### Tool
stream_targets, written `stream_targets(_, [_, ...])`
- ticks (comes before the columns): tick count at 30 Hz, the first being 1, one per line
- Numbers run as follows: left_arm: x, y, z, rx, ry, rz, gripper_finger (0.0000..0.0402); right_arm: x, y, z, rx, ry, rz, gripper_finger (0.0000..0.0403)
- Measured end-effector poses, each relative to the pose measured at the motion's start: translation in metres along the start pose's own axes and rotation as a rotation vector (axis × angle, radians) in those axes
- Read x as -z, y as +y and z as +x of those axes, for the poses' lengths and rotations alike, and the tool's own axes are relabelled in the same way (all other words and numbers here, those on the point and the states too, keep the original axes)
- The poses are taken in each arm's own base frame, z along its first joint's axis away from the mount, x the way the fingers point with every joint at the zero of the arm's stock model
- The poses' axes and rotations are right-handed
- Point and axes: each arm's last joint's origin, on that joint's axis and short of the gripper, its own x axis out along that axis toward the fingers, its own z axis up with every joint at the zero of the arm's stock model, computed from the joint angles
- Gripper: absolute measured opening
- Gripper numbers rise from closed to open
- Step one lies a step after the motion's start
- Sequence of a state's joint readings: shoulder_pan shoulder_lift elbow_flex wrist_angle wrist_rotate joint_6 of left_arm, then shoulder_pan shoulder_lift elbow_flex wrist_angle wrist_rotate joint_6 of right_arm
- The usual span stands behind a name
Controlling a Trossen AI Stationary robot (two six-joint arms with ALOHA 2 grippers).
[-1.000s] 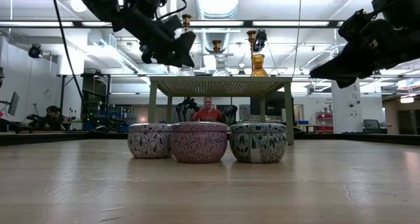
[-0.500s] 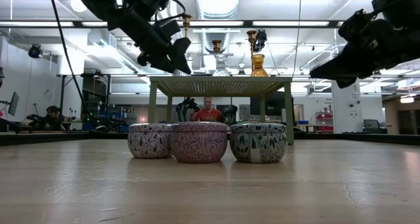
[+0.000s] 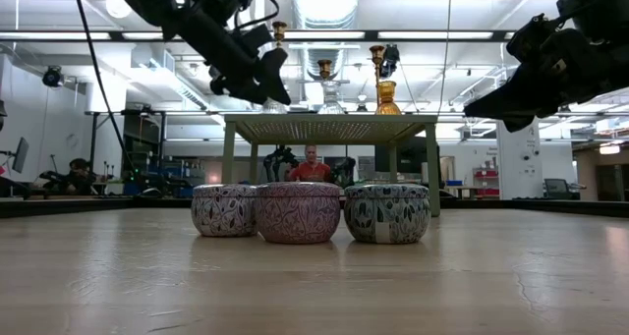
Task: Pick & Place candle stick holders
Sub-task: Put the transparent candle holder on the shelf
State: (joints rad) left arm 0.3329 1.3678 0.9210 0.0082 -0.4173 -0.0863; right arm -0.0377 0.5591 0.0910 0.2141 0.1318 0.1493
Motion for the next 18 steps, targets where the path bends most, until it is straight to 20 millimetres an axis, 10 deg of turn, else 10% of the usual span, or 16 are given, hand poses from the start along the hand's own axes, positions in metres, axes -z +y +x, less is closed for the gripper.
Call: stream_targets(18, [0.000, 0.007, -0.027, 0.033, 0.056, 0.027, 0.0298, 0.000, 0.000, 0.000, 0.000, 0.000, 0.005, 0.0013])
